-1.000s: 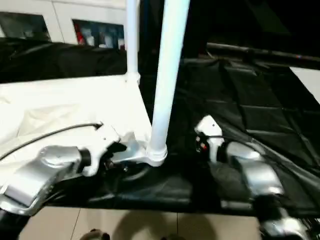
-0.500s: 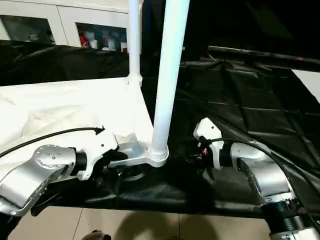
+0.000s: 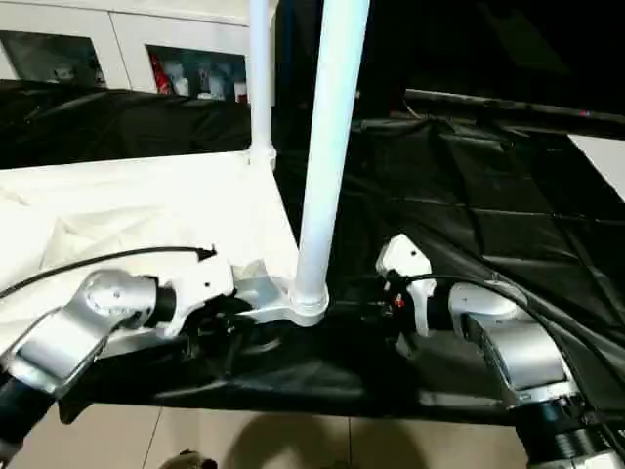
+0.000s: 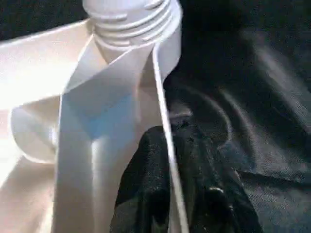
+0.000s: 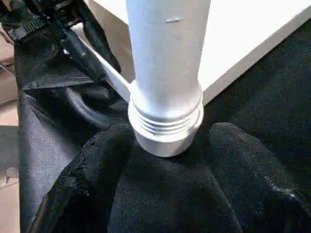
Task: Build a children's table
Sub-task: Rotate leg to tighten
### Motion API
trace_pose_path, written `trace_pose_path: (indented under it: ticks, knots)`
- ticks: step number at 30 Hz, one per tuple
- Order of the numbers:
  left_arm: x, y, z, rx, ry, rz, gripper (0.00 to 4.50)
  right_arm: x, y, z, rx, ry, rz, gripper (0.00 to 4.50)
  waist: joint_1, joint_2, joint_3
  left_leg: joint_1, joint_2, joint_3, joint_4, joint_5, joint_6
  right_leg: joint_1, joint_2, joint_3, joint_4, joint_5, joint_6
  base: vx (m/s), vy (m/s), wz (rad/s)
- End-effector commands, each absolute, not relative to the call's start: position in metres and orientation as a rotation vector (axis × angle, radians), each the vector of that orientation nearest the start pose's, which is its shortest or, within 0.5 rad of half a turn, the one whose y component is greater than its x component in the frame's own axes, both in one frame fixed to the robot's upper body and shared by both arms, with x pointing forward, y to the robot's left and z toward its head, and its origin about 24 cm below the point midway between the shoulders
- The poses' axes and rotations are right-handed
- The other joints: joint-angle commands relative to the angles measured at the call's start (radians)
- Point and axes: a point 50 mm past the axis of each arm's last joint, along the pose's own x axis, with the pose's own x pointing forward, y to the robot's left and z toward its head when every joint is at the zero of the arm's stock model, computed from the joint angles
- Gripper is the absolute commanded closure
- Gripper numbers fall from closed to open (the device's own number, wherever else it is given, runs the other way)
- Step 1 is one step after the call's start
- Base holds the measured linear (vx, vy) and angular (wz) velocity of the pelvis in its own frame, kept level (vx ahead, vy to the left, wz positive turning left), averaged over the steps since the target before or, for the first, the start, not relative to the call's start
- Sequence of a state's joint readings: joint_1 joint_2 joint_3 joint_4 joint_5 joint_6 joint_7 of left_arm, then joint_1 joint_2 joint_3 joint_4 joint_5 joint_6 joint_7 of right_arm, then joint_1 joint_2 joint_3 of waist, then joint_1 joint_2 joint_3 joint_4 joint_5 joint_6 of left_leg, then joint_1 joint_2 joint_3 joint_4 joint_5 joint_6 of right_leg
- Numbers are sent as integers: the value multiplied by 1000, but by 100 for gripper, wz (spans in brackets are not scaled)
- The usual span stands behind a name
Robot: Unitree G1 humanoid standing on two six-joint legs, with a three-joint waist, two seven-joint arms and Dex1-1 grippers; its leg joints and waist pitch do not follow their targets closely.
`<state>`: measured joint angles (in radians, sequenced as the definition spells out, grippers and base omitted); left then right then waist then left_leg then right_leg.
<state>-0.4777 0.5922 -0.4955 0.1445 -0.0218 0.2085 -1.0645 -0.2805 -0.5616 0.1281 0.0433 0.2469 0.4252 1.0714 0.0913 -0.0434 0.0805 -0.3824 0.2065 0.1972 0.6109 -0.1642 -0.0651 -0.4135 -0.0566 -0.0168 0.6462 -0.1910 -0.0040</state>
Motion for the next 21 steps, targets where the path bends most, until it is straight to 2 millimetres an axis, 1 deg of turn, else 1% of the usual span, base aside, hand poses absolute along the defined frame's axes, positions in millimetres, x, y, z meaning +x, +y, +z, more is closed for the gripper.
trace_pose_path:
  ticks: [1,3,4,5,6,7,8,9,10,11,13,14,15,17,18,19,21]
  knots:
    - [283,127,70,718,365,-1449,425,271,-180,80,-199,378,1115,139,4,16,-84,21,19,-20,-69,-235,-17,45,-62,32,-87,-217,-165,0,0,0]
    - [283,126,70,730,345,-1484,430,270,-180,80,-198,375,1113,139,4,12,-85,23,20,-17,-69,-232,-16,44,-60,31,-84,-181,-181,0,0,0]
    - [283,126,70,731,344,-1487,436,270,-180,80,-198,374,1113,139,7,12,-85,23,19,-15,-67,-235,-12,43,-61,32,-85,-181,-186,0,0,0]
    - [283,126,70,736,328,-1512,439,269,-180,80,-197,371,1112,139,9,16,-85,24,20,-16,-68,-239,-12,43,-62,32,-85,-189,-188,0,0,0]
    - [283,126,70,736,326,-1516,439,269,-180,80,-197,371,1112,139,12,15,-83,25,20,-15,-68,-248,-13,42,-62,32,-88,-213,-182,0,0,0]
    - [283,125,70,736,320,-1526,443,268,-180,80,-196,370,1111,139,15,18,-83,25,20,-15,-69,-256,-17,41,-63,33,-90,-238,-176,0,0,0]
    - [282,125,70,736,316,-1534,446,268,-180,80,-196,369,1111,139,20,19,-83,29,21,-15,-69,-269,-21,39,-64,33,-92,-267,-169,0,0,0]
    - [283,126,70,745,305,-1546,446,267,-180,79,-195,368,1111,139,21,22,-83,31,23,-15,-69,-277,-24,36,-65,33,-93,-276,-168,0,0,0]
    - [284,126,70,767,282,-1575,450,267,-180,79,-191,364,1110,139,22,22,-81,31,21,-15,-70,-291,-25,35,-63,33,-98,-303,-158,0,0,0]
    - [284,127,70,777,273,-1586,450,266,-180,79,-191,363,1109,139,23,24,-83,30,21,-18,-72,-296,-30,37,-65,33,-98,-315,-150,0,0,0]
    - [284,127,71,791,258,-1606,450,266,-179,79,-189,359,1109,139,23,22,-84,28,22,-19,-73,-294,-32,38,-66,32,-97,-305,-149,0,0,0]
    - [285,128,72,801,246,-1616,450,266,-179,78,-188,356,1109,139,22,23,-86,26,22,-20,-74,-290,-34,40,-66,31,-92,-282,-157,0,0,0]
    - [286,129,72,805,240,-1618,450,266,-178,78,-188,355,1109,139,22,23,-86,27,22,-20,-74,-290,-34,39,-66,31,-92,-279,-159,0,0,0]
    - [293,132,73,797,239,-1550,450,266,-177,78,-184,352,1108,139,21,27,-86,28,22,-19,-72,-291,-35,39,-66,32,-92,-267,-166,0,0,0]
    - [298,133,73,771,250,-1488,450,266,-177,78,-183,351,1106,139,21,27,-87,27,22,-19,-72,-287,-35,41,-67,32,-90,-264,-168,0,0,0]
    - [300,134,73,750,261,-1456,450,266,-177,78,-183,350,1106,139,20,28,-85,27,22,-18,-72,-291,-37,39,-66,31,-91,-272,-168,0,0,0]
    - [306,137,73,673,309,-1360,450,266,-176,77,-178,347,1098,139,19,24,-86,26,21,-18,-71,-291,-34,40,-67,31,-92,-289,-166,0,0,0]
